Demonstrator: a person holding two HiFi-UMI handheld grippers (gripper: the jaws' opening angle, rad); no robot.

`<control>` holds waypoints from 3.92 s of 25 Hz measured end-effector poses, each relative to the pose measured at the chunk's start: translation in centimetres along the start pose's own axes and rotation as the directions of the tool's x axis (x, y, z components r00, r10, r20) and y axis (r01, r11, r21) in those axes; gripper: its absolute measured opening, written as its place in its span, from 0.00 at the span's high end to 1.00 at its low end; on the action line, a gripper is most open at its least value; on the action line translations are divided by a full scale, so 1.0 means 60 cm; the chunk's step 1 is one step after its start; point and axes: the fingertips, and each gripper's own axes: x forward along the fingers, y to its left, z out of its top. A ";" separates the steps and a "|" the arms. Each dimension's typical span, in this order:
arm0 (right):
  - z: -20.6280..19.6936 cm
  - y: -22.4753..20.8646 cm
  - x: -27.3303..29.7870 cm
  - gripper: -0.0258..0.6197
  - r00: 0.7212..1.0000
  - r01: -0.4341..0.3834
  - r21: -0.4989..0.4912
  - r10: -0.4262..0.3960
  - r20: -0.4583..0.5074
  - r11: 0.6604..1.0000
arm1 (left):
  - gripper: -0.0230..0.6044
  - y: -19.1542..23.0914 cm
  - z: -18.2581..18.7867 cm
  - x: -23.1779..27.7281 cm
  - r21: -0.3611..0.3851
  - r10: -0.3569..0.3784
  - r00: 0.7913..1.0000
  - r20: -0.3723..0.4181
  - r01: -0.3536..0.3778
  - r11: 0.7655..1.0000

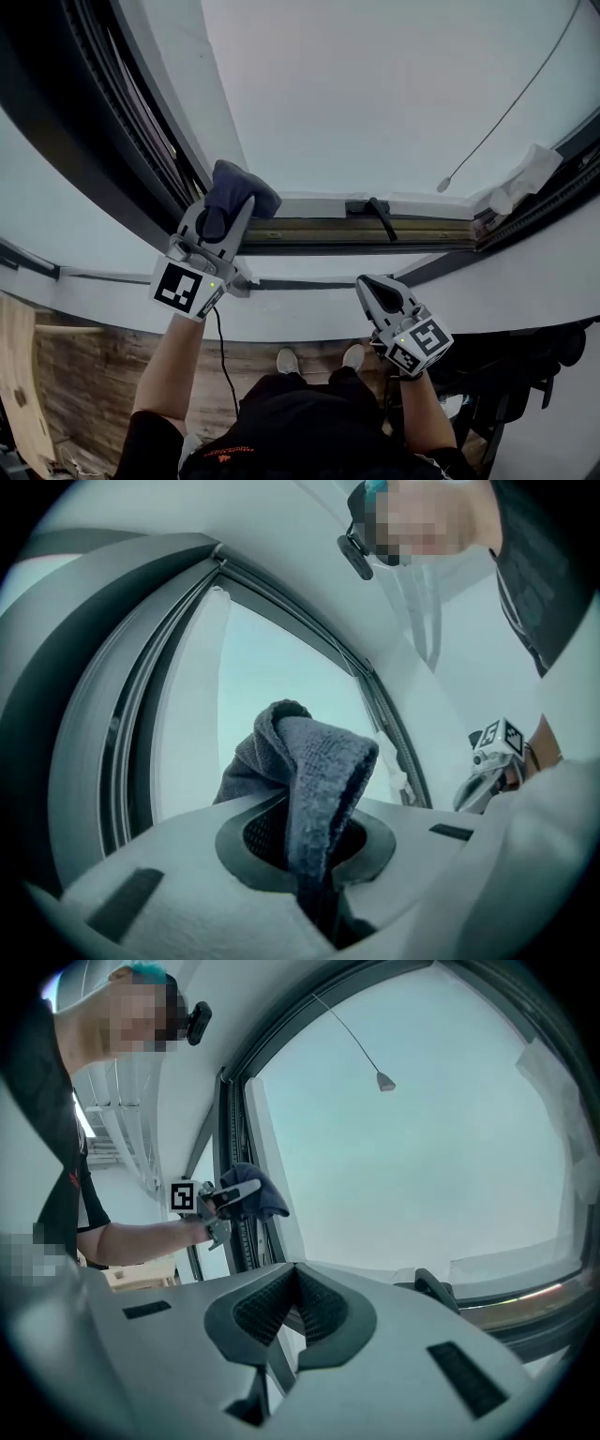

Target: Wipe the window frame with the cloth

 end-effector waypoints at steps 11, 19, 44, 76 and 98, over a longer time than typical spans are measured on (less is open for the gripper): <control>0.012 -0.068 -0.043 0.96 0.997 -0.074 -0.002 0.074 0.011 0.997 | 0.89 0.079 0.142 0.101 0.265 0.267 0.962 0.052 -0.271 0.925; 0.018 -0.137 -0.107 0.96 0.997 -0.075 0.002 0.075 0.014 0.997 | 0.89 0.065 0.150 0.184 0.294 0.317 0.948 0.012 -0.307 0.905; -0.008 -0.258 -0.274 0.96 0.996 0.032 0.082 -0.039 0.081 0.996 | 0.89 -0.209 0.147 0.460 0.263 0.039 0.999 -0.030 -0.030 0.964; -0.049 -0.375 -0.419 0.96 0.977 0.155 0.168 -0.177 0.123 0.973 | 0.89 -0.539 0.133 0.710 0.200 -0.264 0.964 -0.030 0.265 0.943; -0.060 -0.312 -0.348 0.96 0.996 0.065 0.130 -0.072 0.046 0.989 | 0.89 -0.513 0.077 0.556 0.132 -0.220 0.975 -0.010 0.219 0.967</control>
